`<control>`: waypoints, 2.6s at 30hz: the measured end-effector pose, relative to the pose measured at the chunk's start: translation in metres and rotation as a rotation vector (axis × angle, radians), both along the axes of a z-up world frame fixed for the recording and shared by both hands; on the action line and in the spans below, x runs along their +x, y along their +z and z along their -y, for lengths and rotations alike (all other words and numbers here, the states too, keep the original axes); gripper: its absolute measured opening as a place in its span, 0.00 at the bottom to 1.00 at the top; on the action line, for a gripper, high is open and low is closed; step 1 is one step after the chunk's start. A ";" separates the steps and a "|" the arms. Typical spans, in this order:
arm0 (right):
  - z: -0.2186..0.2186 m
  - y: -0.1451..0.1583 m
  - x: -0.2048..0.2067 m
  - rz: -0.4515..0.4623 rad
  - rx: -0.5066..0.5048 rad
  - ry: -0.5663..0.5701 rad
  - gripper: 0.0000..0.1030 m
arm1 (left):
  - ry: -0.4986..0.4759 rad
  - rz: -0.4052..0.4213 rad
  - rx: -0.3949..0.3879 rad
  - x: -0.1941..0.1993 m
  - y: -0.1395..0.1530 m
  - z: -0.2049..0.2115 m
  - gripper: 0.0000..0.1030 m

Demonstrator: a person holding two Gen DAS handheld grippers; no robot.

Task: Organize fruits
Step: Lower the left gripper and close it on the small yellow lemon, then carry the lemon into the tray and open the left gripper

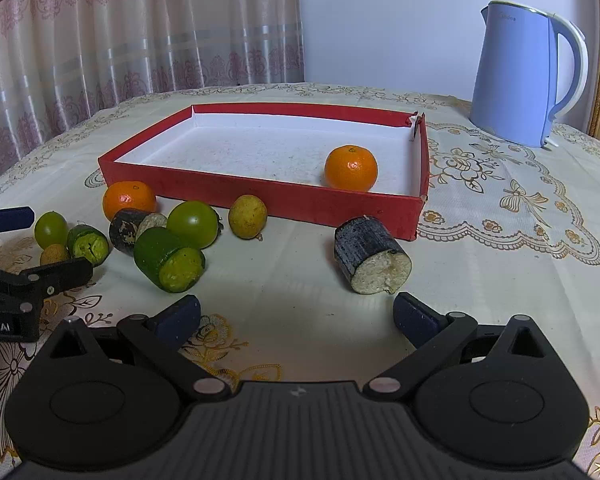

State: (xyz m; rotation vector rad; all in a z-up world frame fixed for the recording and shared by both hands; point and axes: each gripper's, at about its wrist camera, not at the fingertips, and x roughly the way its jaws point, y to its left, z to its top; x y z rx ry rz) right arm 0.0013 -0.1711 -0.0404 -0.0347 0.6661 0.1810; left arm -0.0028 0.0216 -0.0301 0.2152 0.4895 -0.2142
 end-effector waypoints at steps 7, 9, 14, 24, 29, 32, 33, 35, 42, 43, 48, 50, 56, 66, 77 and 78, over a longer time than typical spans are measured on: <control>0.000 0.000 0.000 0.001 -0.001 0.000 1.00 | -0.011 0.018 0.022 -0.008 0.001 0.008 0.84; 0.000 0.000 0.000 0.001 -0.001 0.000 1.00 | -0.007 0.016 -0.007 -0.012 0.004 0.004 0.80; 0.000 0.000 0.000 0.001 -0.001 0.000 1.00 | 0.003 -0.012 -0.042 -0.016 0.004 -0.002 0.77; 0.000 0.000 0.000 0.002 -0.003 0.000 1.00 | -0.024 -0.089 -0.090 -0.010 -0.001 -0.005 0.32; 0.000 0.000 0.000 0.002 -0.003 0.000 1.00 | -0.009 -0.102 -0.106 -0.009 0.000 -0.009 0.23; 0.000 0.000 0.000 0.003 -0.004 0.000 1.00 | -0.008 -0.093 -0.104 -0.011 0.001 -0.008 0.23; 0.000 -0.001 0.000 0.003 -0.004 0.000 1.00 | -0.009 -0.086 -0.096 -0.011 0.000 -0.007 0.23; 0.000 -0.001 0.000 0.003 -0.004 0.000 1.00 | -0.007 -0.080 -0.094 -0.012 -0.001 -0.007 0.23; 0.000 -0.001 0.000 0.003 -0.004 0.000 1.00 | -0.013 -0.039 -0.101 -0.016 0.013 -0.009 0.22; 0.000 -0.001 0.000 0.003 -0.004 0.000 1.00 | -0.017 -0.035 -0.103 -0.015 0.016 -0.009 0.22; 0.000 -0.001 0.000 0.003 -0.005 0.000 1.00 | -0.019 -0.013 -0.126 -0.003 0.030 -0.010 0.22; 0.000 -0.001 0.000 0.003 -0.005 0.000 1.00 | -0.021 -0.001 -0.130 0.006 0.035 -0.009 0.22; 0.000 -0.001 0.000 0.003 -0.006 0.000 1.00 | -0.018 0.014 -0.140 0.047 0.047 -0.001 0.22; 0.000 -0.001 0.000 0.003 -0.007 0.000 1.00 | 0.050 -0.057 -0.126 0.136 0.040 0.010 0.22; 0.000 -0.001 0.000 0.003 -0.011 0.000 1.00 | 0.097 -0.177 -0.074 0.185 0.023 0.014 0.23; 0.000 -0.001 0.000 0.003 -0.011 0.000 1.00 | 0.107 -0.187 -0.065 0.188 0.021 0.015 0.23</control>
